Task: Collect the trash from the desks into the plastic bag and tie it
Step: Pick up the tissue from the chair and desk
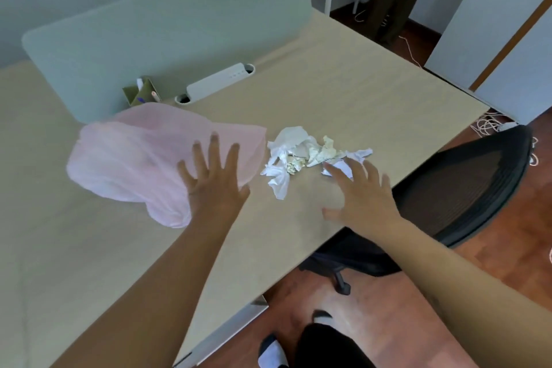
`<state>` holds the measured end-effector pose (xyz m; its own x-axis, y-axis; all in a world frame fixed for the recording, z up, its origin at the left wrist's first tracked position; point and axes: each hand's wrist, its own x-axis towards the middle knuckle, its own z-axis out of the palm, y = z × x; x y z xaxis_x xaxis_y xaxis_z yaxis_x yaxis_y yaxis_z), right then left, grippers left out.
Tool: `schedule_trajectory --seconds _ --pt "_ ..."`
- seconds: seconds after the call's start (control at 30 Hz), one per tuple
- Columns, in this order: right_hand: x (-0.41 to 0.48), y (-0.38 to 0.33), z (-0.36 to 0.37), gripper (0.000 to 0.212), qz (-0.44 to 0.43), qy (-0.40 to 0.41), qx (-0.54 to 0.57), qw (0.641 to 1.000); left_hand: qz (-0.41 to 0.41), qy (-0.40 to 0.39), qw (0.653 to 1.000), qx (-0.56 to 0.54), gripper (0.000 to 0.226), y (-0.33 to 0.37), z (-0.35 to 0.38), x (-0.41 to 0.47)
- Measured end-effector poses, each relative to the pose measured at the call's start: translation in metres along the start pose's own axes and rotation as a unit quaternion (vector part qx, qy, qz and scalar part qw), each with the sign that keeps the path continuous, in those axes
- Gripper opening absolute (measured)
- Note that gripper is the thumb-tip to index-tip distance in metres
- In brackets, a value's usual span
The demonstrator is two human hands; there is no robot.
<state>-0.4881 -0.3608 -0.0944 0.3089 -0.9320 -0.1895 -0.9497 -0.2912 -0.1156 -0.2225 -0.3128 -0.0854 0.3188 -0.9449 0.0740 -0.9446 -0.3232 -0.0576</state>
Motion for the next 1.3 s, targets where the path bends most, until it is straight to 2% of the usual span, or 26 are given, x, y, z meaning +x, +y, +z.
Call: schedule_trajectory --seconds 0.03,0.1,0.17,0.23,0.3,0.33,0.43,0.53,0.6,0.67,0.73,0.83,0.93,0.97,1.03,1.1,1.17,1.23,1.3 --pt "0.021 -0.001 0.002 0.098 0.001 0.003 0.008 1.0 -0.029 -0.034 0.999 0.017 0.09 -0.01 0.002 0.002" --pt "0.06 0.001 0.01 0.102 0.02 0.004 -0.007 1.0 -0.065 -0.056 0.995 0.049 0.09 -0.029 0.003 0.005" --pt "0.091 0.009 0.023 0.1 0.041 -0.009 -0.039 0.998 -0.059 -0.023 0.996 0.059 0.072 -0.046 -0.001 0.01" --pt "0.11 0.018 0.035 0.093 0.047 -0.03 -0.031 0.998 -0.054 -0.013 0.998 -0.002 0.049 -0.058 -0.007 0.016" --pt "0.118 0.021 0.046 0.077 0.013 0.008 -0.026 1.0 -0.087 -0.024 0.992 -0.085 0.027 -0.068 -0.016 0.026" --pt "0.117 0.021 0.053 0.067 -0.014 0.049 -0.04 0.998 -0.108 -0.024 0.988 -0.11 0.024 -0.072 -0.02 0.033" --pt "0.104 0.021 0.073 0.045 -0.074 0.139 -0.049 0.986 -0.132 -0.008 0.974 -0.184 0.028 -0.084 -0.032 0.052" --pt "0.116 0.02 0.065 0.029 -0.114 0.152 -0.01 0.982 -0.131 -0.043 0.935 -0.326 0.023 -0.092 -0.045 0.063" --pt "0.135 0.009 0.045 0.026 -0.127 0.173 0.028 0.976 -0.107 -0.07 0.931 -0.342 0.033 -0.096 -0.053 0.066" --pt "0.151 -0.015 0.018 0.022 -0.148 0.198 0.087 0.965 -0.1 -0.065 0.93 -0.347 0.04 -0.104 -0.058 0.07" --pt "0.159 -0.047 -0.009 0.024 -0.209 0.216 0.145 0.943 -0.112 -0.035 0.932 -0.342 0.04 -0.111 -0.063 0.074" --pt "0.152 -0.105 -0.036 0.024 -0.327 0.232 0.218 0.89 -0.143 0.034 0.935 -0.323 0.038 -0.119 -0.071 0.079" --pt "0.138 -0.169 -0.044 0.018 -0.428 0.206 0.236 0.848 -0.139 0.071 0.934 -0.32 0.037 -0.124 -0.078 0.079" --pt "0.137 -0.19 -0.044 0.017 -0.443 0.189 0.228 0.846 -0.135 0.078 0.934 -0.322 0.037 -0.125 -0.081 0.079" --pt "0.14 -0.226 -0.04 0.022 -0.438 0.152 0.19 0.865 -0.136 0.088 0.928 -0.336 0.037 -0.128 -0.086 0.078" --pt "0.148 -0.251 -0.033 0.043 -0.43 0.085 0.133 0.889 -0.14 0.101 0.924 -0.341 0.036 -0.132 -0.091 0.079" --pt "0.157 -0.26 -0.022 0.065 -0.431 0.009 0.085 0.898 -0.145 0.113 0.92 -0.345 0.036 -0.135 -0.093 0.079" --pt "0.16 -0.256 -0.013 0.071 -0.425 -0.001 0.072 0.902 -0.155 0.117 0.912 -0.361 0.037 -0.137 -0.092 0.079" --pt "0.158 -0.236 -0.008 0.064 -0.422 0.041 0.099 0.9 -0.157 0.119 0.908 -0.37 0.038 -0.136 -0.088 0.078"
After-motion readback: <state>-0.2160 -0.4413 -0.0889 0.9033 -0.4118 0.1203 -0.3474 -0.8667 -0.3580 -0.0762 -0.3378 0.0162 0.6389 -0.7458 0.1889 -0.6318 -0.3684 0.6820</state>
